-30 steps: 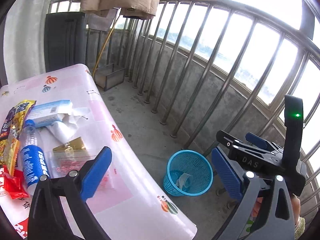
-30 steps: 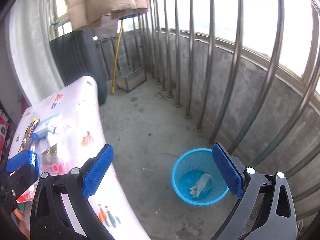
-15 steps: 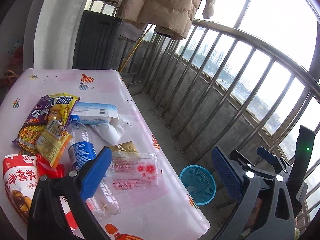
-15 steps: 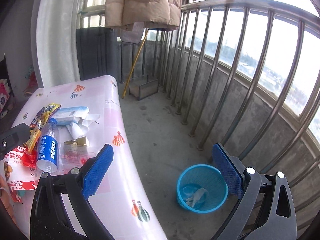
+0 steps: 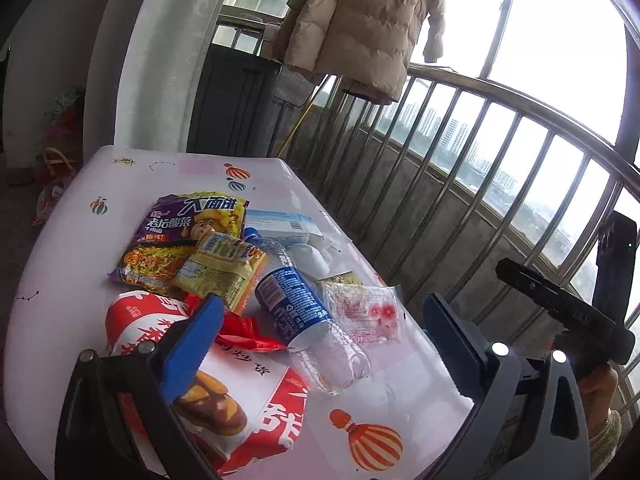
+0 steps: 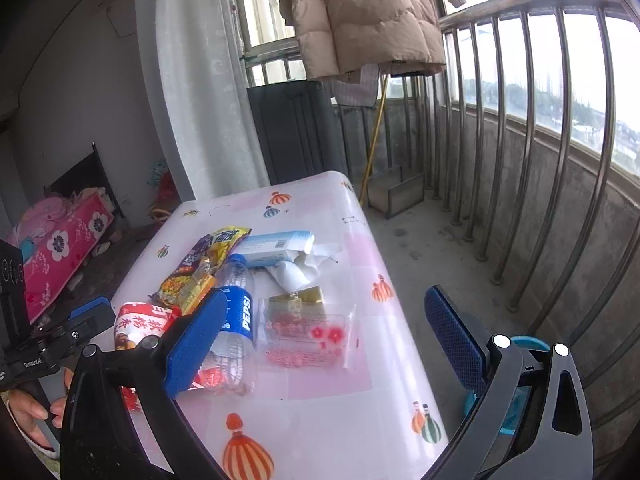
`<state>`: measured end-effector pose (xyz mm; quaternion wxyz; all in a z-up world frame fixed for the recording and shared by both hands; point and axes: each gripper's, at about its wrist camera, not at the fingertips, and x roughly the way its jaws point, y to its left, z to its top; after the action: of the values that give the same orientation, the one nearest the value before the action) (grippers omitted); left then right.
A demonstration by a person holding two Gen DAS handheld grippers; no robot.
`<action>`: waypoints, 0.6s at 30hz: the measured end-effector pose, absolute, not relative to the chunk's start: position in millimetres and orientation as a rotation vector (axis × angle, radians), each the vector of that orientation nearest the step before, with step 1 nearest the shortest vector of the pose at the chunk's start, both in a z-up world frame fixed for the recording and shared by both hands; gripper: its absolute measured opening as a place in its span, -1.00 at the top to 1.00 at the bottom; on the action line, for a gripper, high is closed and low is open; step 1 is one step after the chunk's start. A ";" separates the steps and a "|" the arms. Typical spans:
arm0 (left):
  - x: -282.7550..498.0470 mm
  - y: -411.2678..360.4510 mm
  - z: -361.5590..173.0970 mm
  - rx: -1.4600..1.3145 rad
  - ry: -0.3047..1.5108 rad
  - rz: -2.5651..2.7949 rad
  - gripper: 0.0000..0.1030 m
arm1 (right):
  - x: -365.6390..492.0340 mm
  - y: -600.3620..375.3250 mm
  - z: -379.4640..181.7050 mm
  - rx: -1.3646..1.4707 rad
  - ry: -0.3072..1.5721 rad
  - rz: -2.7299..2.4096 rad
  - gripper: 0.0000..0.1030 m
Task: Collect trash
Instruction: 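Move both tools back to the table toward the Pepsi bottle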
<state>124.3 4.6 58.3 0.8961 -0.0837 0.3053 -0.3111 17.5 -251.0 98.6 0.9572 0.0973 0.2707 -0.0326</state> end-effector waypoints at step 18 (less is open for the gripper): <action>181.0 14.0 42.9 -0.182 0.770 -0.602 -0.40 | 70.5 -259.7 57.8 0.383 0.705 0.035 -0.33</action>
<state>181.0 14.0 42.9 0.8788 -0.0873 0.3695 -0.2889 70.5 -259.7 57.8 0.9205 0.1864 0.3430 0.0172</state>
